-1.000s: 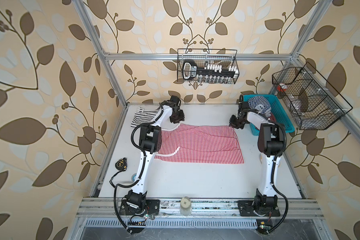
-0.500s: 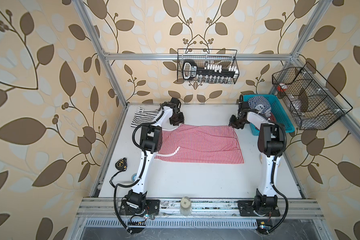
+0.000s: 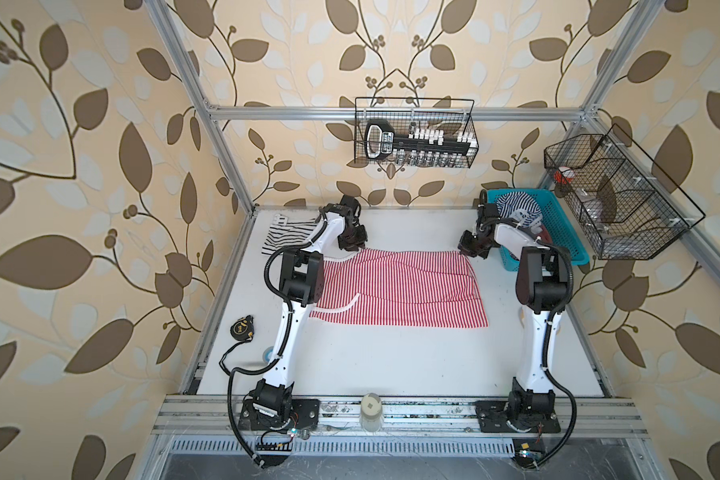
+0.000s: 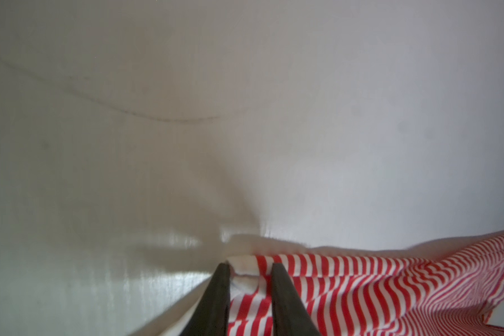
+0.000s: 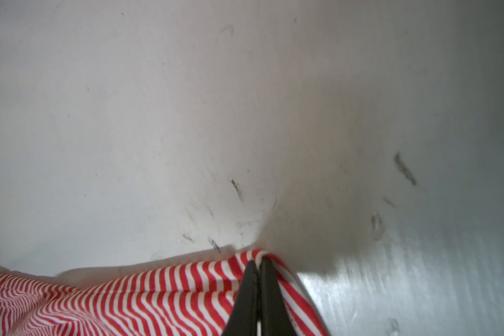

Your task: Fold and stack the tank tops

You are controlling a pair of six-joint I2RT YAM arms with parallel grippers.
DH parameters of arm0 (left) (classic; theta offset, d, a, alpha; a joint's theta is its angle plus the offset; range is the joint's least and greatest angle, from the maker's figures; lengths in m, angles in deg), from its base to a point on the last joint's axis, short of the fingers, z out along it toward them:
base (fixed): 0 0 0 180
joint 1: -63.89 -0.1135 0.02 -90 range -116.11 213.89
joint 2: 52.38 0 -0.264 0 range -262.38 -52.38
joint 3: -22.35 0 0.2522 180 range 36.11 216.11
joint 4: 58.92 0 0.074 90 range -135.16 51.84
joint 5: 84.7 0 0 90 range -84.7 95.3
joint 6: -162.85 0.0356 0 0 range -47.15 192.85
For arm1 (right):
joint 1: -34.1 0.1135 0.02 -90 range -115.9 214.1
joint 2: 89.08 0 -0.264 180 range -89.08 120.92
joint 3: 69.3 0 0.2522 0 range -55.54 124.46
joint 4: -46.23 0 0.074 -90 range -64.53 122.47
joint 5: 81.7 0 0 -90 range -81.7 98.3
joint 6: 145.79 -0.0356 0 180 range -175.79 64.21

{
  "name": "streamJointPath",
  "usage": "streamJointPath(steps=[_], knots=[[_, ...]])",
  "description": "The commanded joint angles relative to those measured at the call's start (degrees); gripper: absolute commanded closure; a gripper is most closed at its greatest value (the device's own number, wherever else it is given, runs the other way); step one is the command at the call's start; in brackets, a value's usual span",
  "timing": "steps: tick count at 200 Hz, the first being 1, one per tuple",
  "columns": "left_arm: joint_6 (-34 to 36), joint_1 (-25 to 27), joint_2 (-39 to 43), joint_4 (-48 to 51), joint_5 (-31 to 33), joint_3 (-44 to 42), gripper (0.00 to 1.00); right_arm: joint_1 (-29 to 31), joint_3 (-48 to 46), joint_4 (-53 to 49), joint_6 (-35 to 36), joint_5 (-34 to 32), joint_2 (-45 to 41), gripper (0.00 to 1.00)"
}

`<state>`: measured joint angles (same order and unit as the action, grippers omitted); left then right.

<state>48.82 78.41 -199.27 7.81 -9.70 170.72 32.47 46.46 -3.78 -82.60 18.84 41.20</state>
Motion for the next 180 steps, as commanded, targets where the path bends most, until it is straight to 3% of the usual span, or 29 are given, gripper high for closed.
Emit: streamJointPath(steps=[1,27,180], knots=[[0.72,-0.55,-0.52,1.5,-1.16,0.55,0.83,-0.13,-0.75,-0.92,0.44,0.7,-0.02,1.0],[1.09,-0.54,-0.36,2.04,-1.27,0.66,1.0,-0.09,-1.63,-0.13,0.66,0.66,-1.08,1.0],[2.17,-0.38,14.41,1.2,0.71,-9.35,1.0,-0.58,-18.96,12.08,1.36,2.9,-17.39,1.0]])
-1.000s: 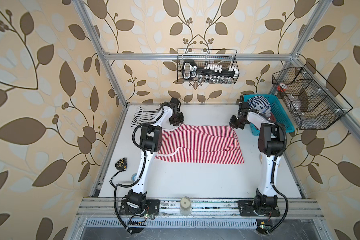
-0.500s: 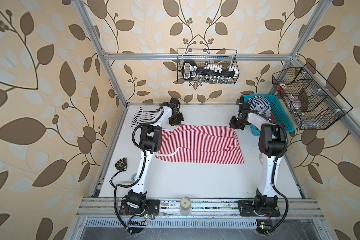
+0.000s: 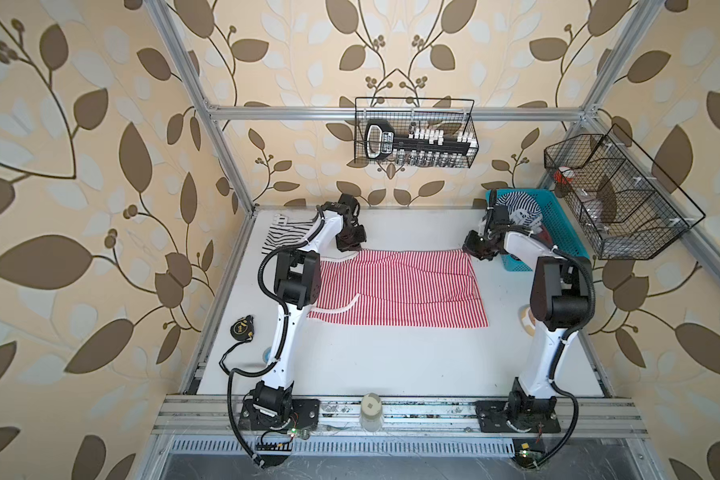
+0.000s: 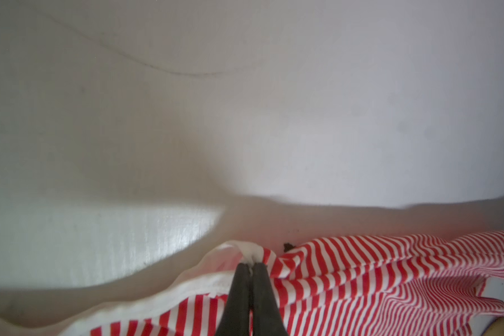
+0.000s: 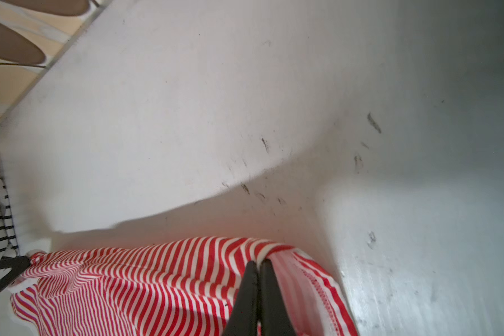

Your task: Fold and stack the tank tops

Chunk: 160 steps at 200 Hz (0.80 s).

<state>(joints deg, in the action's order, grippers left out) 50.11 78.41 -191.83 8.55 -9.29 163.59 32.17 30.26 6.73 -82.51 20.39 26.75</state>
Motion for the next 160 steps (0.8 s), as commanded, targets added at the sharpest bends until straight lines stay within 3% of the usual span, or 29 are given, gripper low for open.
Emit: streamJointPath(steps=[1,112,160], knots=[[0.87,-0.33,7.12,0.44,0.32,-2.41,1.0,-0.27,-2.88,1.61,1.29,1.39,-3.05,1.0],[-1.66,1.44,21.78,-5.06,2.37,-25.32,1.0,-0.44,-22.36,5.34,3.21,-0.24,-19.16,1.0],[-3.24,4.38,24.29,-3.35,5.47,-29.98,1.0,-0.44,-29.0,3.68,4.52,-2.75,-23.77,1.0]])
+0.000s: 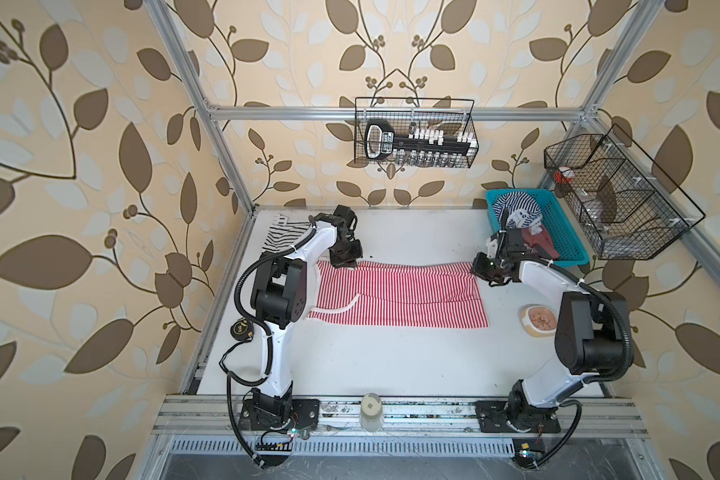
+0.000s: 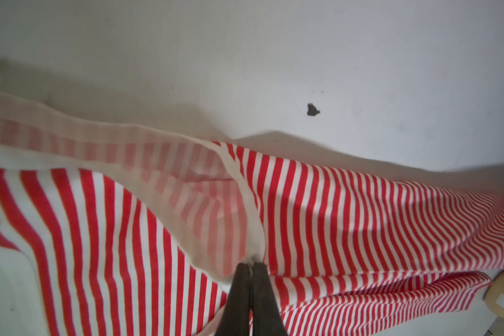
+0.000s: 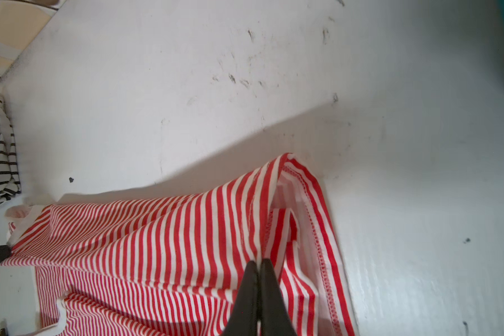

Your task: Fold and stack the tank tops

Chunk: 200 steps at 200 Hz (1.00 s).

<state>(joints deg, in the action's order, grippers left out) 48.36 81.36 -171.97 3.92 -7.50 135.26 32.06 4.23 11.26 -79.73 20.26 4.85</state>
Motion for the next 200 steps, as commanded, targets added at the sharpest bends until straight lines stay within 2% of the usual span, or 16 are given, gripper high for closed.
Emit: streamJointPath(steps=[1,60,105,112,125,133,145,156,176,200], knots=[[-1.55,1.47,4.48,1.28,3.71,-1.85,1.0,-0.33,-3.11,-0.89,1.77,-2.59,-1.89,1.0],[-3.63,2.89,6.77,-0.55,4.99,-9.66,1.0,-0.09,-8.74,-0.58,2.05,-3.37,-4.69,1.0],[-4.03,2.92,6.39,0.11,5.26,-12.16,1.0,1.11,-10.7,-1.86,2.14,-5.42,-4.86,0.99],[-4.16,2.92,6.45,0.3,5.32,-12.53,0.93,1.4,-10.64,-2.51,2.15,-6.04,-4.65,0.96],[-4.27,2.92,6.79,0.57,4.98,-13.08,0.87,1.69,-10.47,-3.8,2.32,-6.97,-4.36,0.91],[-4.39,2.92,7.26,0.74,4.75,-13.21,0.78,1.76,-10.24,-4.71,2.29,-7.3,-4.28,0.88],[-4.4,2.92,8.4,1.18,4.61,-13.07,0.73,1.79,-9.86,-6.15,1.99,-8.05,-4.54,0.79],[-4.34,2.92,9.62,1.83,4.61,-12.43,0.65,1.87,-9.16,-7.72,1.67,-9.24,-5.04,0.76],[-3.77,2.96,11.82,3.09,5.16,-10.0,0.56,2.09,-7.44,-9.94,1.16,-11.71,-6.88,0.71],[-2.31,2.51,11.03,5.04,9.52,-4.83,0.51,2.99,-5.64,-10.53,0.52,-12.51,-8.93,0.67]])
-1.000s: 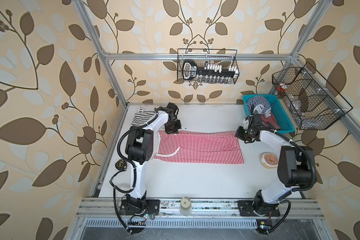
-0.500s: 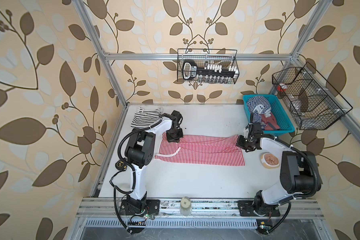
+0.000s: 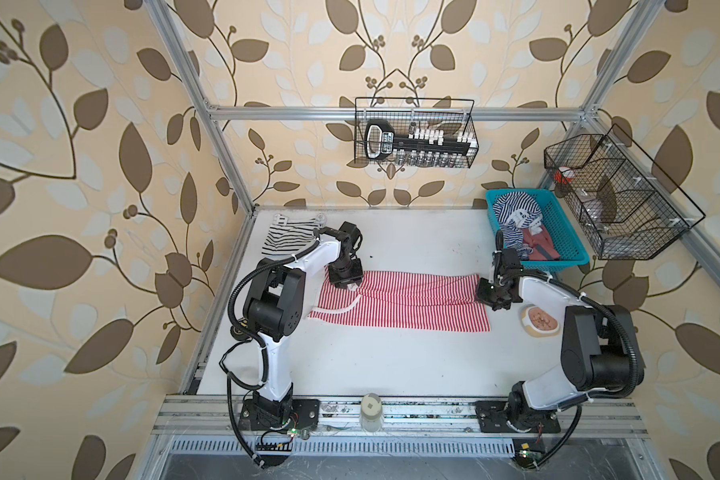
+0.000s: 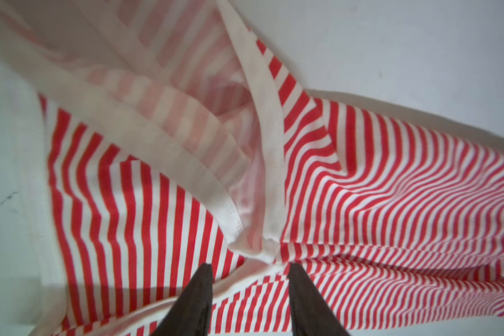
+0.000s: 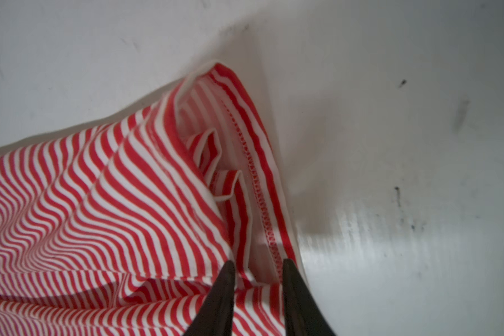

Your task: Fold and stack the tank tops

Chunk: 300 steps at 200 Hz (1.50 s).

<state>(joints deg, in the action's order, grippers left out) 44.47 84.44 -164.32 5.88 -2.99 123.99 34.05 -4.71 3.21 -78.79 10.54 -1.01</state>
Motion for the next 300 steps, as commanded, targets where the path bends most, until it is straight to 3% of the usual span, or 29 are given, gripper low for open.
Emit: streamJointPath(steps=[1,47,108,175,222,300], knots=[[1.67,-0.59,3.26,3.17,5.25,6.92,0.51,1.06,3.35,-2.43,-0.48,-2.82,-3.16,0.67],[4.23,-4.12,-10.82,13.31,14.57,25.5,0.5,3.25,5.72,-1.77,-1.08,-1.83,-1.14,0.66],[5.61,-7.46,-24.79,18.46,14.88,43.31,0.5,5.59,7.51,0.03,-1.69,0.13,2.61,0.66],[6.55,-8.35,-24.58,18.42,16.53,40.04,0.51,6.11,8.6,0.78,-1.87,1.27,4.69,0.67],[6.26,-8.47,-21.11,16.28,17.19,35.42,0.7,6.51,8.45,0.76,-1.78,0.99,5.29,0.67],[5.5,-9.26,-16.78,15.66,20.84,29.99,0.85,6.73,6.98,1.37,-1.69,1.05,6.58,0.68]])
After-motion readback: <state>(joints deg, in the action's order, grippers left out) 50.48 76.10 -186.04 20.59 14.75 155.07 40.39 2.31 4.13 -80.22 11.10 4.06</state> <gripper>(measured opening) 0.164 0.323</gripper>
